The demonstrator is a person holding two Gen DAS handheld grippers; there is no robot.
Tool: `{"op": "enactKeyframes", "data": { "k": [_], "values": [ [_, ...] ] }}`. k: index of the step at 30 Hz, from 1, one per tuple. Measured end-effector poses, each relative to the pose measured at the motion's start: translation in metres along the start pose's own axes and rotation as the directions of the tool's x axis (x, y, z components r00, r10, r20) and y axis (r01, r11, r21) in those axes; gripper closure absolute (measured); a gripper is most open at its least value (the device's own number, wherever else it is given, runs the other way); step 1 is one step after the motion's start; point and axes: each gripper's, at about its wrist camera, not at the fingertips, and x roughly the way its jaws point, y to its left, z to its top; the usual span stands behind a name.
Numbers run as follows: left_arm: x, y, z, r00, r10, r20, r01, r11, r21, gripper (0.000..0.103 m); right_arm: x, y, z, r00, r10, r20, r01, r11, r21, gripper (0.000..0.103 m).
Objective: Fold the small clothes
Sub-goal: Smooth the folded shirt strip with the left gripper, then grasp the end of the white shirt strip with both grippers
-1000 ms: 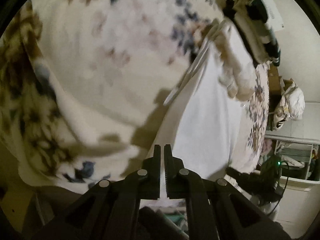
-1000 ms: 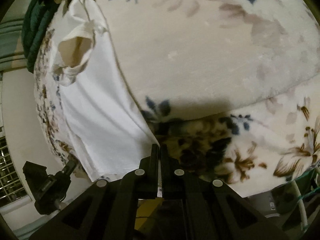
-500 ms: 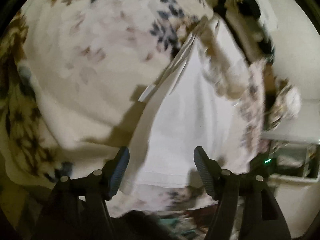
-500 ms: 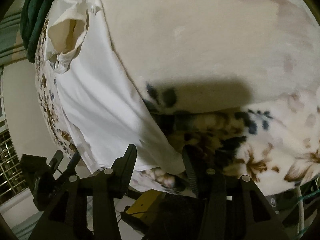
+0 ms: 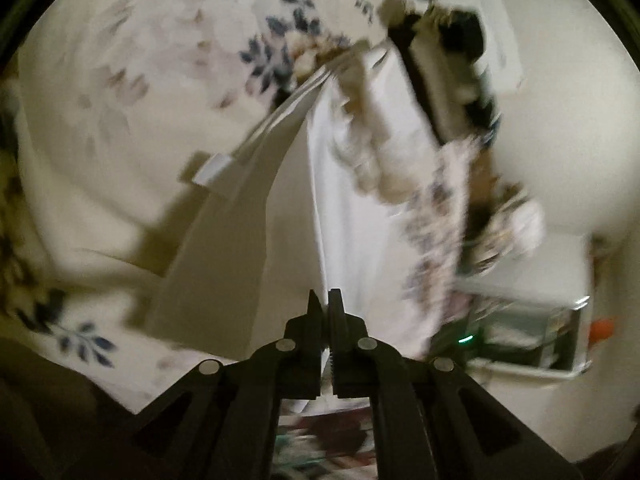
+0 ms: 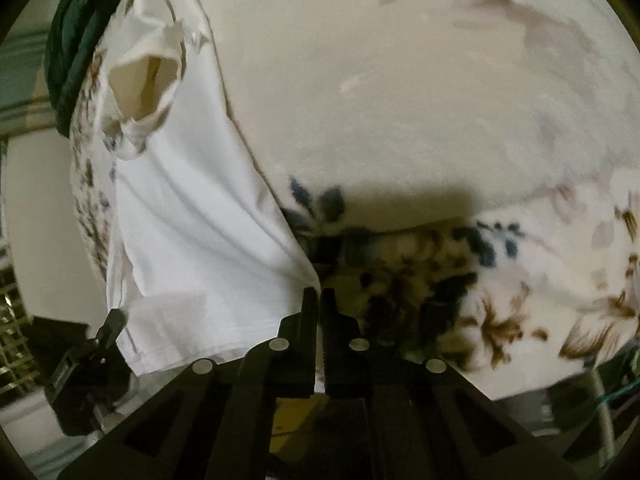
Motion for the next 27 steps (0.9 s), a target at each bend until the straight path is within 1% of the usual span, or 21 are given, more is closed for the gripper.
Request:
{"op": "enactKeyframes", "data": {
  "k": [2,3,5,7,9,10,12,13,14,15,16,17,18,19,21,23,25,26,27],
  "values": [
    [-0.005,0.01,0.002,0.999,-0.041,0.006,0.042,0.997,-0.058,0.102,-0.008,-0.002,-0.002,1.0,0.031,0.002,-0.031,0.999,0.015,0.102],
    [-0.003,0.017,0.003,1.0,-0.003,0.003,0.003,0.998,-0.06,0.102,-0.012,-0.002,-0.002,1.0,0.028,0.007,-0.028,0.999,0.016,0.102],
    [0.003,0.027,0.005,0.994,0.113,-0.005,-0.113,0.994,-0.007,0.102,-0.017,-0.003,0.0,1.0,0.014,0.018,-0.014,1.0,0.013,0.102],
    [0.014,0.04,0.006,0.972,0.234,-0.027,-0.232,0.972,0.046,0.102,-0.017,-0.007,0.006,1.0,-0.014,0.023,0.013,1.0,0.015,0.102],
    [0.021,0.055,0.008,0.952,0.3,-0.055,-0.295,0.952,0.076,0.101,-0.015,-0.008,0.011,0.999,-0.038,0.015,0.038,0.999,0.01,0.102],
    [0.024,0.057,0.008,0.946,0.317,-0.066,-0.311,0.947,0.086,0.101,-0.013,-0.008,0.013,0.999,-0.051,0.014,0.051,0.999,0.0,0.102],
    [0.023,0.059,0.008,0.941,0.329,-0.077,-0.32,0.941,0.108,0.1,-0.006,-0.004,0.014,0.997,-0.081,-0.003,0.081,0.996,-0.042,0.101],
    [0.023,0.057,0.008,0.943,0.323,-0.081,-0.313,0.943,0.111,0.095,-0.005,-0.005,0.015,0.996,-0.09,-0.014,0.09,0.995,-0.053,0.098],
    [0.02,0.059,0.008,0.948,0.306,-0.083,-0.296,0.949,0.111,0.088,-0.004,-0.006,0.015,0.996,-0.087,-0.025,0.085,0.995,-0.051,0.091],
    [0.019,0.058,0.007,0.958,0.274,-0.084,-0.265,0.958,0.106,0.084,-0.003,-0.01,0.016,0.997,-0.072,-0.041,0.07,0.997,-0.042,0.087],
    [0.019,0.059,0.007,0.962,0.259,-0.084,-0.25,0.963,0.102,0.071,-0.003,-0.015,0.016,0.998,-0.042,-0.055,0.04,0.999,-0.03,0.073],
    [0.02,0.062,0.006,0.966,0.243,-0.084,-0.235,0.967,0.098,0.055,-0.002,-0.02,0.015,0.998,-0.016,-0.064,0.015,1.0,-0.014,0.056],
    [0.024,0.062,0.006,0.971,0.225,-0.082,-0.217,0.971,0.096,0.051,-0.001,-0.023,0.014,0.998,0.002,-0.068,-0.003,1.0,-0.004,0.051],
    [0.03,0.063,0.007,0.973,0.216,-0.087,-0.207,0.973,0.097,0.05,0.001,-0.027,0.014,0.997,0.029,-0.076,-0.028,1.0,0.005,0.049],
    [0.045,0.063,0.007,0.971,0.213,-0.109,-0.202,0.974,0.104,0.05,0.008,-0.035,0.013,0.992,0.076,-0.102,-0.073,0.997,0.027,0.049],
    [0.053,0.057,0.007,0.969,0.229,-0.089,-0.217,0.968,0.125,0.051,0.017,-0.044,0.013,0.988,0.106,-0.116,-0.1,0.993,0.056,0.049],
    [0.053,0.052,0.006,0.969,0.237,-0.066,-0.226,0.963,0.147,0.053,0.029,-0.043,0.013,0.985,0.13,-0.118,-0.121,0.99,0.077,0.049],
    [0.052,0.05,0.005,0.967,0.25,-0.057,-0.238,0.958,0.16,0.077,0.032,-0.042,0.013,0.985,0.134,-0.111,-0.126,0.989,0.077,0.051],
    [0.051,0.049,0.004,0.961,0.268,-0.067,-0.254,0.952,0.169,0.098,0.033,-0.041,0.013,0.987,0.132,-0.094,-0.125,0.989,0.075,0.056]
  ]
}}
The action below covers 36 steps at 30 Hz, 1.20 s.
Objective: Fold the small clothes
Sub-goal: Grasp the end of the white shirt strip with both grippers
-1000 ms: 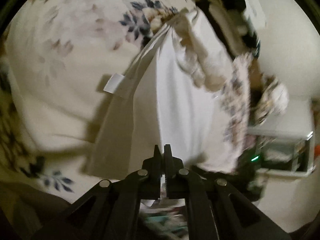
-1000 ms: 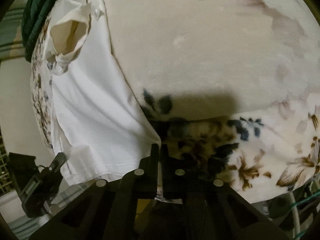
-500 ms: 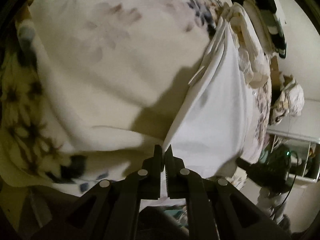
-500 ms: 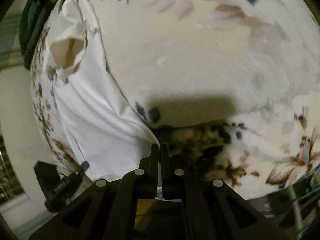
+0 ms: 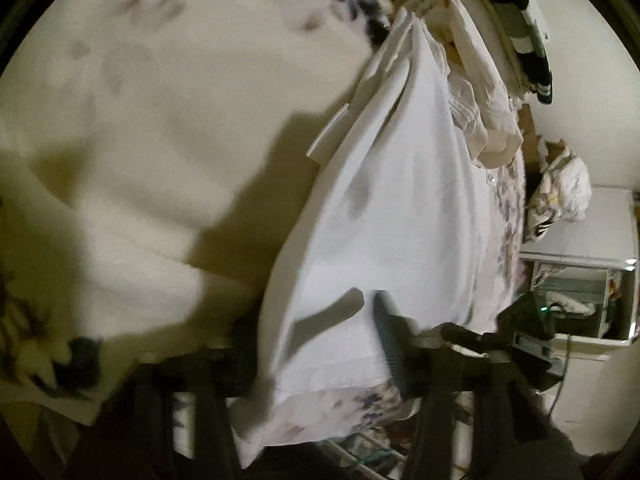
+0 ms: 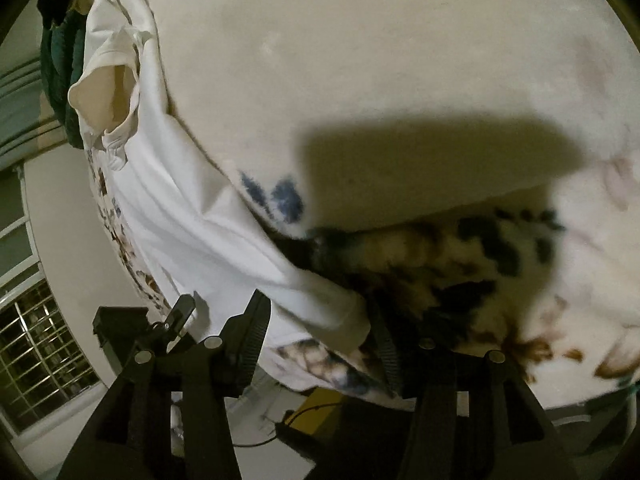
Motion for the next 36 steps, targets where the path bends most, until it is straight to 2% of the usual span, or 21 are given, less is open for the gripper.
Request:
{"op": "enactKeyframes", "data": {
  "k": [1,2,8,10,12,14,15,18,21,24,27,29,30,31,32,33,34,35,36],
  "values": [
    [0.002,-0.001,-0.001,1.0,-0.005,-0.013,0.005,1.0,-0.002,0.1,0.001,0.003,-0.002,1.0,0.005,0.014,-0.005,1.0,-0.007,0.081],
    [0.001,-0.001,-0.002,1.0,-0.006,-0.012,0.006,1.0,-0.007,0.1,0.003,0.005,-0.004,1.0,0.01,0.012,-0.01,1.0,-0.015,0.095],
    [-0.035,-0.017,-0.001,0.997,-0.075,-0.015,0.075,0.996,-0.04,0.101,-0.018,0.032,-0.024,0.995,0.095,0.005,-0.094,0.994,-0.055,0.096],
    [-0.051,-0.024,0.005,0.991,-0.134,-0.003,0.133,0.988,-0.076,0.101,-0.034,0.045,-0.029,0.99,0.142,0.008,-0.141,0.988,-0.066,0.096],
    [-0.066,-0.034,0.017,0.98,-0.198,0.025,0.199,0.974,-0.109,0.101,-0.05,0.06,-0.029,0.982,0.187,0.019,-0.185,0.98,-0.077,0.096],
    [-0.077,-0.045,0.039,0.96,-0.273,0.058,0.278,0.949,-0.147,0.101,-0.072,0.077,-0.021,0.97,0.24,0.046,-0.235,0.968,-0.086,0.096],
    [-0.082,-0.049,0.054,0.944,-0.32,0.079,0.328,0.931,-0.162,0.101,-0.078,0.085,-0.016,0.965,0.256,0.058,-0.25,0.964,-0.088,0.096],
    [-0.083,-0.071,0.097,0.923,-0.361,0.136,0.38,0.911,-0.16,0.101,-0.105,0.115,0.014,0.943,0.316,0.106,-0.304,0.946,-0.114,0.096],
    [-0.082,-0.091,0.155,0.914,-0.358,0.189,0.38,0.919,-0.102,0.101,-0.125,0.151,0.054,0.926,0.333,0.175,-0.307,0.938,-0.163,0.096],
    [-0.062,-0.108,0.206,0.914,-0.351,0.204,0.372,0.926,-0.071,0.1,-0.129,0.192,0.107,0.911,0.329,0.247,-0.288,0.939,-0.185,0.096],
    [-0.042,-0.11,0.252,0.916,-0.352,0.194,0.371,0.926,-0.071,0.097,-0.13,0.211,0.156,0.908,0.304,0.287,-0.261,0.948,-0.181,0.096],
    [-0.034,-0.107,0.275,0.927,-0.329,0.181,0.346,0.935,-0.074,0.084,-0.125,0.224,0.19,0.913,0.271,0.304,-0.227,0.958,-0.175,0.096],
    [-0.032,-0.107,0.284,0.93,-0.322,0.179,0.34,0.937,-0.077,0.077,-0.123,0.227,0.2,0.916,0.267,0.3,-0.224,0.96,-0.17,0.095],
    [-0.031,-0.106,0.292,0.934,-0.308,0.182,0.327,0.941,-0.087,0.061,-0.118,0.231,0.213,0.918,0.252,0.305,-0.215,0.965,-0.151,0.095],
    [-0.032,-0.105,0.298,0.932,-0.308,0.193,0.329,0.94,-0.089,0.055,-0.119,0.226,0.222,0.918,0.241,0.313,-0.209,0.969,-0.133,0.09],
    [-0.036,-0.101,0.301,0.926,-0.312,0.215,0.337,0.937,-0.089,0.054,-0.118,0.222,0.226,0.917,0.242,0.316,-0.216,0.969,-0.117,0.084],
    [-0.041,-0.098,0.301,0.924,-0.308,0.225,0.334,0.938,-0.089,0.051,-0.12,0.219,0.228,0.916,0.244,0.318,-0.219,0.969,-0.11,0.063],
    [-0.046,-0.095,0.301,0.924,-0.298,0.238,0.327,0.941,-0.09,0.05,-0.124,0.216,0.229,0.912,0.246,0.329,-0.223,0.969,-0.107,0.047],
    [-0.052,-0.092,0.3,0.923,-0.288,0.256,0.32,0.943,-0.09,0.05,-0.131,0.211,0.227,0.901,0.252,0.352,-0.227,0.967,-0.113,0.045]
  ]
}}
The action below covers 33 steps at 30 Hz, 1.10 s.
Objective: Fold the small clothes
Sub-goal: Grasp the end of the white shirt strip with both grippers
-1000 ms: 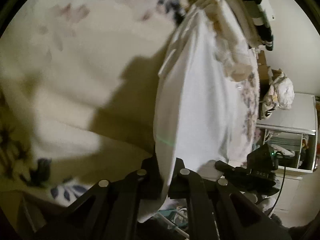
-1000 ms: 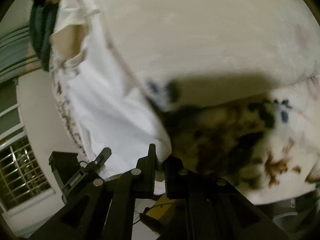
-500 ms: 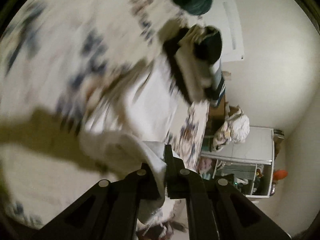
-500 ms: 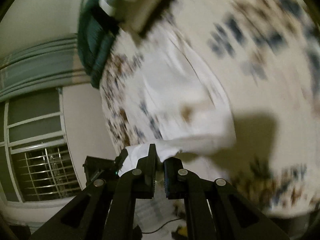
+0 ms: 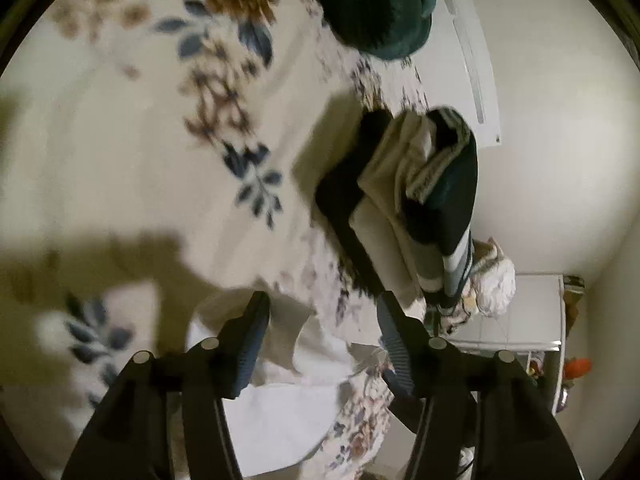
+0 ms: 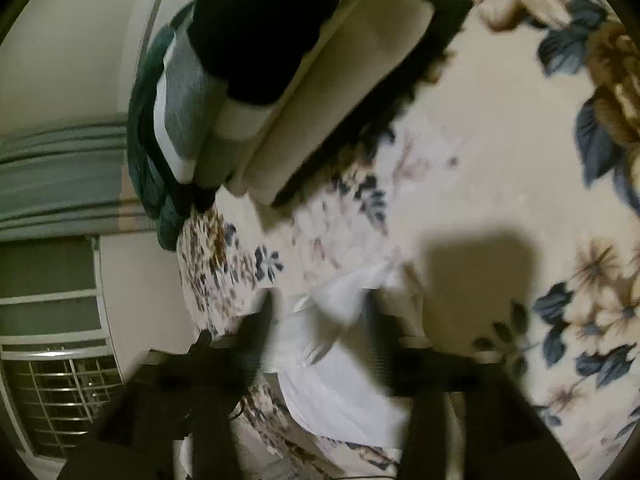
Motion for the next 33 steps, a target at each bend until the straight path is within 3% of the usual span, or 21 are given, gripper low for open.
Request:
{"op": "enactKeyframes", "data": {
  "k": [5,8,10,13,19,24,28,33],
  "values": [
    [-0.024,-0.004,-0.018,0.991,0.13,0.037,-0.133,0.984,0.118,0.05,-0.017,-0.015,-0.018,0.999,-0.053,-0.007,0.053,0.998,-0.046,0.045],
    [-0.012,-0.016,-0.042,0.975,0.218,-0.037,-0.203,0.948,0.244,0.05,-0.003,-0.011,-0.033,0.986,-0.126,-0.105,0.111,0.983,-0.144,0.045],
    [0.008,-0.022,-0.058,0.956,0.274,-0.103,-0.231,0.921,0.313,0.05,0.024,0.002,-0.042,0.952,-0.244,-0.185,0.189,0.944,-0.272,0.045],
    [0.042,-0.024,-0.059,0.942,0.3,-0.153,-0.235,0.912,0.336,0.05,0.06,0.019,-0.043,0.915,-0.347,-0.206,0.252,0.89,-0.38,0.047],
    [0.096,-0.042,0.007,0.938,0.336,-0.085,-0.284,0.886,0.366,0.05,0.081,0.047,0.008,0.935,-0.354,-0.027,0.326,0.886,-0.329,0.047],
    [0.075,-0.059,0.042,0.953,0.304,-0.004,-0.28,0.886,0.37,0.05,0.06,0.056,0.031,0.941,-0.335,0.049,0.335,0.898,-0.287,0.047],
    [0.038,-0.038,0.028,0.951,0.309,-0.004,-0.289,0.896,0.337,0.05,0.038,0.04,0.022,0.933,-0.355,0.056,0.358,0.898,-0.257,0.046],
    [0.03,0.017,-0.019,0.938,0.318,-0.136,-0.279,0.928,0.247,0.05,0.026,-0.013,0.006,0.947,-0.319,-0.03,0.312,0.941,-0.134,0.046]
  ]
}}
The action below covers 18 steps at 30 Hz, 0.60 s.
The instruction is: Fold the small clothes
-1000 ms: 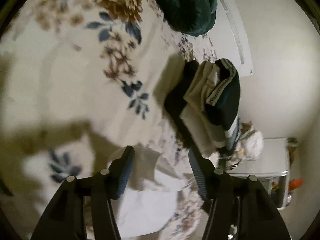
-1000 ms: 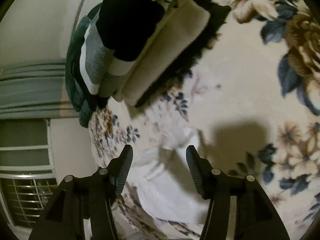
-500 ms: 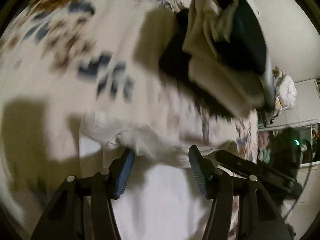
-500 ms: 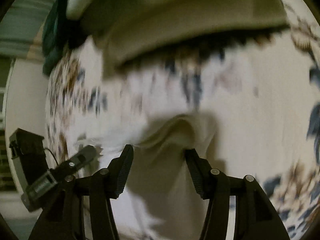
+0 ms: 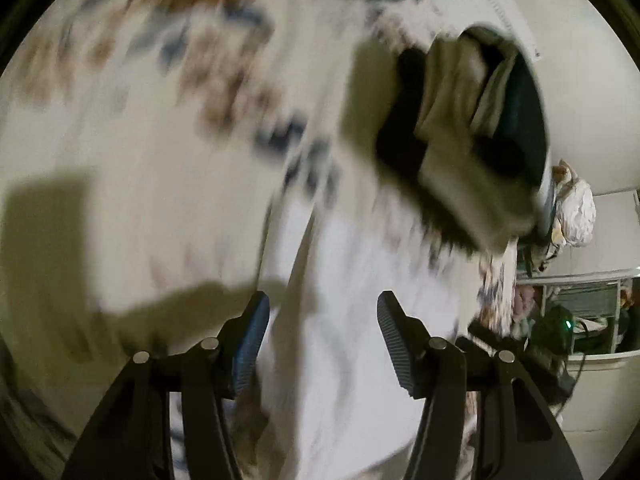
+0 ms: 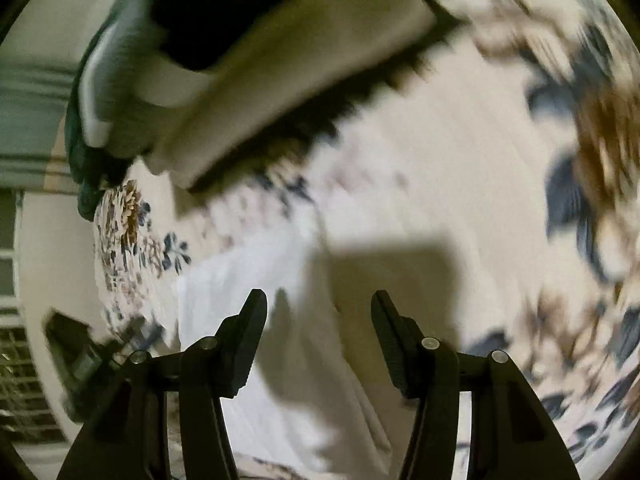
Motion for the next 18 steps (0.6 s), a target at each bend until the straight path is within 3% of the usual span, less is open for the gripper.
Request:
{"op": "enactKeyframes", "data": {
  "k": [3,4,5,6,7,8,12,15,16,18],
  "values": [
    [0.02,0.015,-0.028,0.999,-0.039,-0.032,0.037,0.998,-0.053,0.053,0.016,-0.028,-0.015,0.994,0.078,-0.074,-0.072,0.994,0.087,0.046],
    [0.021,0.012,-0.032,0.998,-0.052,-0.023,0.05,0.997,-0.053,0.072,0.023,-0.036,-0.021,0.989,0.108,-0.098,-0.096,0.988,0.117,0.047],
    [0.021,0.008,-0.035,0.998,-0.069,-0.014,0.068,0.997,-0.044,0.094,0.028,-0.04,-0.025,0.984,0.137,-0.114,-0.121,0.983,0.137,0.056],
    [0.02,0.004,-0.036,0.997,-0.072,-0.006,0.072,0.997,-0.033,0.095,0.032,-0.042,-0.03,0.977,0.171,-0.125,-0.152,0.977,0.148,0.071],
    [0.016,0.001,-0.036,0.998,-0.062,0.01,0.062,0.998,-0.02,0.096,0.035,-0.043,-0.035,0.973,0.195,-0.126,-0.175,0.972,0.155,0.097],
    [0.012,-0.002,-0.034,0.998,-0.056,0.027,0.056,0.998,0.001,0.096,0.033,-0.044,-0.037,0.972,0.203,-0.114,-0.183,0.97,0.161,0.099],
    [0.004,-0.003,-0.026,0.999,-0.033,0.019,0.032,0.999,0.042,0.094,0.012,-0.045,-0.039,0.99,0.141,-0.013,-0.137,0.979,0.152,0.101],
    [-0.007,0.0,-0.031,1.0,-0.017,-0.021,0.018,0.999,0.052,0.083,0.007,-0.038,-0.039,0.992,0.114,-0.047,-0.109,0.988,0.106,0.1],
    [-0.012,0.002,-0.035,1.0,-0.019,-0.023,0.02,0.999,0.044,0.078,0.004,-0.036,-0.041,0.992,0.11,-0.062,-0.103,0.989,0.103,0.099],
    [-0.021,0.01,-0.051,0.999,-0.047,-0.022,0.047,0.999,0.006,0.071,-0.003,-0.039,-0.046,0.991,0.108,-0.079,-0.099,0.989,0.107,0.085]
  ]
}}
